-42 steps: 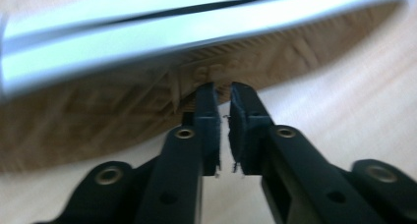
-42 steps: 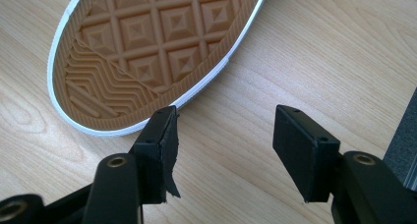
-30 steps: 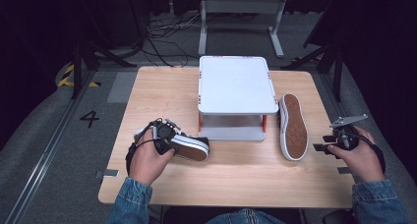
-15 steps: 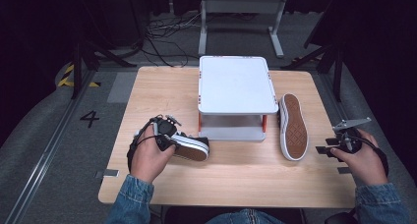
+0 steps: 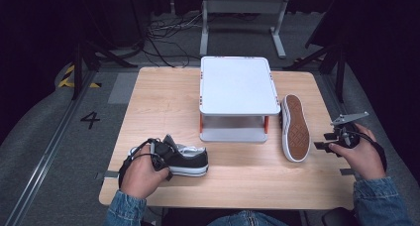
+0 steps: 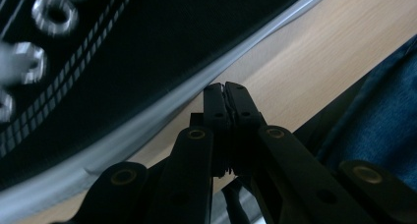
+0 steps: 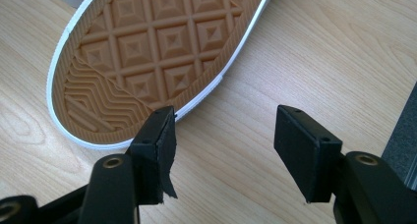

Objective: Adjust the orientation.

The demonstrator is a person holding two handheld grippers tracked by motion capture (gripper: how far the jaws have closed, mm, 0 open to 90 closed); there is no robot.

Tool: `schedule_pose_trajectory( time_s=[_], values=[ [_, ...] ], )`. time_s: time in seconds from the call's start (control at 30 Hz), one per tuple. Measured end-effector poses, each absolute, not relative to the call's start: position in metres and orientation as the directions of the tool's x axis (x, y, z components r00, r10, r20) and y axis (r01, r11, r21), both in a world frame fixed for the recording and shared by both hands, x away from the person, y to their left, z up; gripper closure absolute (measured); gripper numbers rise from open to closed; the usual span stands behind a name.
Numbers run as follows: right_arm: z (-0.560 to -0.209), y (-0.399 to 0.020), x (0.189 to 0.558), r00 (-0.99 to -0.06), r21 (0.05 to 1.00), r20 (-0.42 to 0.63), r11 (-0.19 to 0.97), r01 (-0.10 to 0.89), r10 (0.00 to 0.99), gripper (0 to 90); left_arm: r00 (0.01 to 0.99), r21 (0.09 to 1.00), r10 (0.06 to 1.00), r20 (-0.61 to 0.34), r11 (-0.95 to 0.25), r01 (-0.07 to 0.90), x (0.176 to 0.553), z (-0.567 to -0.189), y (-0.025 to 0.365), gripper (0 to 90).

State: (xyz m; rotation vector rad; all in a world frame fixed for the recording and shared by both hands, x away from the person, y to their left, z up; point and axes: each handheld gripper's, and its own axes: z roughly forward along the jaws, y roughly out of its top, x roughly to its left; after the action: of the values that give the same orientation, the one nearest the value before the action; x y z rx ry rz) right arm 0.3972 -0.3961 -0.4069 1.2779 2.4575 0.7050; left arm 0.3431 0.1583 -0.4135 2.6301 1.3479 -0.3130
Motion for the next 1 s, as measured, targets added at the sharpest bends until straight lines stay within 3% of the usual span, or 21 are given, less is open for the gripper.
schedule_pose_trajectory(
  time_s=[0.1,0.17,0.23,0.3,0.5,0.67,0.77,0.83,1.0],
  values=[
    [-0.408,-0.395,0.398,-0.569,0.535,-0.026,0.493,0.686,0.822,42.1,0.576,0.045,0.773,-0.265,-0.587,0.808,0.349,-0.43,0.148,89.2],
    [-0.409,-0.395,0.397,-0.57,0.533,-0.029,0.495,0.686,0.821,41.9,0.58,0.045,0.796,-0.171,-0.582,0.812,0.356,-0.436,0.139,82.7],
    [-0.409,-0.397,0.395,-0.566,0.536,-0.026,0.49,0.688,0.824,41.9,0.56,0.072,0.819,-0.121,-0.556,0.828,0.361,-0.434,0.139,80.3],
    [-0.409,-0.399,0.394,-0.561,0.536,-0.022,0.484,0.692,0.827,41.9,0.563,0.083,0.821,-0.098,-0.557,0.826,0.362,-0.431,0.141,71.5],
    [-0.41,-0.406,0.392,-0.547,0.534,-0.019,0.471,0.702,0.837,41.9,0.566,0.161,0.812,-0.141,-0.546,0.822,0.352,-0.406,0.154,63.7],
    [-0.408,-0.405,0.391,-0.549,0.541,-0.021,0.471,0.697,0.836,41.7,0.467,0.172,0.872,-0.144,-0.443,0.88,0.342,-0.39,0.196,61.1],
    [-0.408,-0.403,0.393,-0.551,0.538,-0.021,0.474,0.697,0.834,41.7,0.439,0.122,0.883,-0.164,-0.423,0.898,0.337,-0.394,0.215,63.0],
    [-0.409,-0.401,0.395,-0.557,0.534,-0.023,0.482,0.695,0.83,41.6,0.439,0.088,0.878,-0.189,-0.43,0.898,0.335,-0.399,0.222,69.5],
    [-0.41,-0.397,0.397,-0.57,0.528,-0.023,0.494,0.69,0.821,41.4,0.442,-0.01,0.864,-0.242,-0.458,0.889,0.338,-0.419,0.223,75.7]
  ],
)
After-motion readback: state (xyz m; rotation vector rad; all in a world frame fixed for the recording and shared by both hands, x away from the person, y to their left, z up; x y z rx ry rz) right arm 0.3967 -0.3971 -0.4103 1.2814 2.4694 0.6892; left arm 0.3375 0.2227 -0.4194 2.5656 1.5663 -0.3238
